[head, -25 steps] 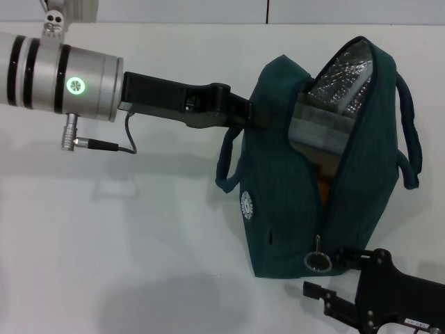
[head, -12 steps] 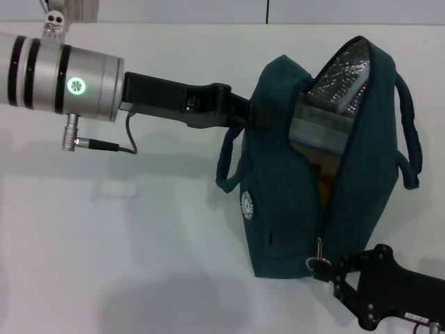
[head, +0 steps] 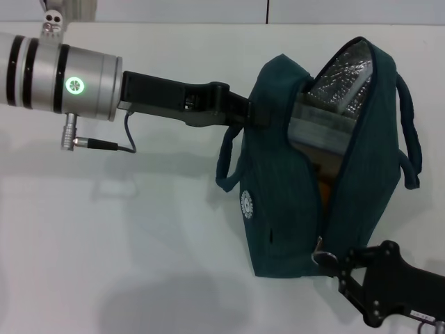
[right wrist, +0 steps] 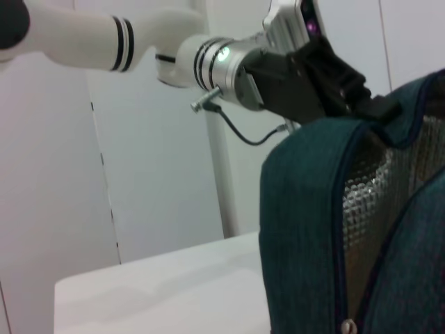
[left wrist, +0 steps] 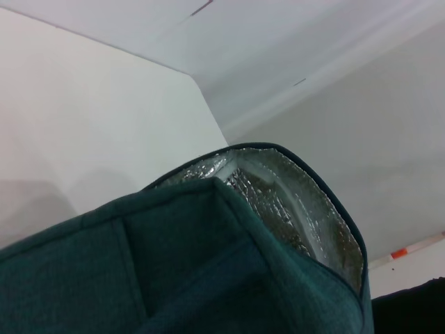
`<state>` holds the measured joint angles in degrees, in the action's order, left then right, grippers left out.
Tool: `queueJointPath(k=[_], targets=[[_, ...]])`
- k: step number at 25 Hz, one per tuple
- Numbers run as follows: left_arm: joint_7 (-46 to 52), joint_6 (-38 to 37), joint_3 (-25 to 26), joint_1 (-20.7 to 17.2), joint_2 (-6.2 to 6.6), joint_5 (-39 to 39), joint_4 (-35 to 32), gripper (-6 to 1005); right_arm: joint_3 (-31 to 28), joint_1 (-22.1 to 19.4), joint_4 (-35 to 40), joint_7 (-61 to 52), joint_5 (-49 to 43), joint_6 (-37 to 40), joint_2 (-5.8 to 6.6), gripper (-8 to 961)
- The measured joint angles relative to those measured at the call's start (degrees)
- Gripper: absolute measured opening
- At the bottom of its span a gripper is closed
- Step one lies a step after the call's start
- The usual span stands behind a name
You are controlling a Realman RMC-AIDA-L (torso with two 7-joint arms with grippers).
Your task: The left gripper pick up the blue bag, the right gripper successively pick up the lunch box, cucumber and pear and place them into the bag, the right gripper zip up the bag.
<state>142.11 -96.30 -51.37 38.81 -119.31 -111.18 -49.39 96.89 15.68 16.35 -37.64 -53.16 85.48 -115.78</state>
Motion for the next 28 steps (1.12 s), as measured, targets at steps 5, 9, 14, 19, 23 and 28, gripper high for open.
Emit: queueJointPath(k=[5, 9, 14, 19, 23, 28], targets=[[-0.98, 0.17, 0.1, -0.16, 0.03, 0.0, 0.0, 52, -0.72, -1.86, 0.0, 1.39, 0.7, 2.58, 0.32, 11], [-2.27, 0.28, 0.12, -0.26, 0.05, 0.0, 0.0, 52, -1.01, -2.66, 0.01, 2.73, 2.8, 5.09, 0.46, 13], [-4.72, 0.49, 0.13, -0.43, 0.05, 0.0, 0.0, 52, -1.48, -2.55, 0.0, 3.22, 4.66, 6.74, 0.47, 16], [-7.26, 1.3, 0.2, -1.53, -0.06, 0.02, -0.38, 53, -1.47, -2.02, 0.3, 3.37, 5.16, 7.1, 0.46, 18], [-8.83, 2.38, 0.24, -2.33, -0.05, 1.54, -0.07, 53, -1.44, -1.42, 0.14, 3.37, 5.18, 6.98, 0.4, 20], [-12.2, 2.46, 0.55, -3.88, -0.03, 5.32, -0.02, 129, -1.44, -1.41, 0.29, 3.37, 5.18, 6.87, 0.38, 22]])
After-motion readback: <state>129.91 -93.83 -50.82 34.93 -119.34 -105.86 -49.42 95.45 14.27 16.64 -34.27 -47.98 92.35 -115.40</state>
